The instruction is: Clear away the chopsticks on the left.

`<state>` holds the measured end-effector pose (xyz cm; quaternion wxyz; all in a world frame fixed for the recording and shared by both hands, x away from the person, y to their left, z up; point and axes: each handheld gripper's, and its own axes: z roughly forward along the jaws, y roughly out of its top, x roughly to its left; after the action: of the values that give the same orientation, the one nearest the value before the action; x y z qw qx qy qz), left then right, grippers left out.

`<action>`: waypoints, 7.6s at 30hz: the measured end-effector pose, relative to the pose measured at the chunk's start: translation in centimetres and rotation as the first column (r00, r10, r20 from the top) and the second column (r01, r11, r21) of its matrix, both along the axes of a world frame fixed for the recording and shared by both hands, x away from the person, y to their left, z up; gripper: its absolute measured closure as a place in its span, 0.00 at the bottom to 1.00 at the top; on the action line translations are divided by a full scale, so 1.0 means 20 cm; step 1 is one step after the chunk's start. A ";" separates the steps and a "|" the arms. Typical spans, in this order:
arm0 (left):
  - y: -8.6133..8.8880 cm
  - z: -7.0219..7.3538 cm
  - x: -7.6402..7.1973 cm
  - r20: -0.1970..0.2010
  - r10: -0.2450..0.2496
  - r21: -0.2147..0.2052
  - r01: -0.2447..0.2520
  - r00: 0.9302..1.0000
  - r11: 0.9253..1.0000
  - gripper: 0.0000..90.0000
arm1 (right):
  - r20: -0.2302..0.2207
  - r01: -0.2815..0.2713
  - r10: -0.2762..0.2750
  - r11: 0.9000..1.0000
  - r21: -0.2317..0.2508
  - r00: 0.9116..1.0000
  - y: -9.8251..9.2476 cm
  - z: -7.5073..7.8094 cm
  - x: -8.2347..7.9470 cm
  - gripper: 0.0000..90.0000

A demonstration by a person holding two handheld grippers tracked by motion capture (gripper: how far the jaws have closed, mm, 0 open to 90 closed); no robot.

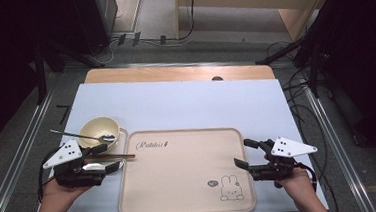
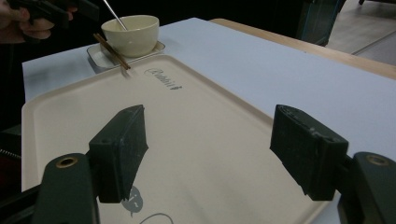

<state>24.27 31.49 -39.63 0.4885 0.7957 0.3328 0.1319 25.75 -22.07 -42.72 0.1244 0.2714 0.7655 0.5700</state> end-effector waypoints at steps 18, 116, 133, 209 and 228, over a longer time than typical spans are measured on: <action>0.01 0.01 0.00 -0.041 -0.046 -0.029 0.045 0.998 0.999 0.28 | -0.004 -0.001 0.001 1.000 -0.004 1.000 0.00 0.00 0.00 0.30; 0.32 0.03 0.25 -0.416 0.475 0.427 -0.295 0.776 0.855 1.00 | -0.196 0.074 -0.109 0.981 -0.178 0.974 -0.05 -0.03 0.03 0.21; 0.32 -0.04 0.30 -0.388 0.510 0.452 -0.324 0.767 0.831 1.00 | -0.198 0.070 -0.107 0.980 -0.185 0.974 -0.04 -0.03 0.03 0.22; 0.26 0.00 0.28 -0.386 -0.091 0.571 0.316 0.918 0.758 0.77 | -0.189 0.053 -0.092 0.977 -0.204 0.978 -0.04 -0.04 0.02 0.25; 0.19 -0.07 0.33 -0.381 -0.140 0.634 0.369 0.914 0.680 0.82 | -0.189 0.051 -0.090 0.977 -0.205 0.978 -0.04 -0.04 0.02 0.25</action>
<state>30.79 35.36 -40.97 0.1112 0.9690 0.2141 0.0536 26.20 -22.88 -43.46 0.0946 0.3400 0.8171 0.4558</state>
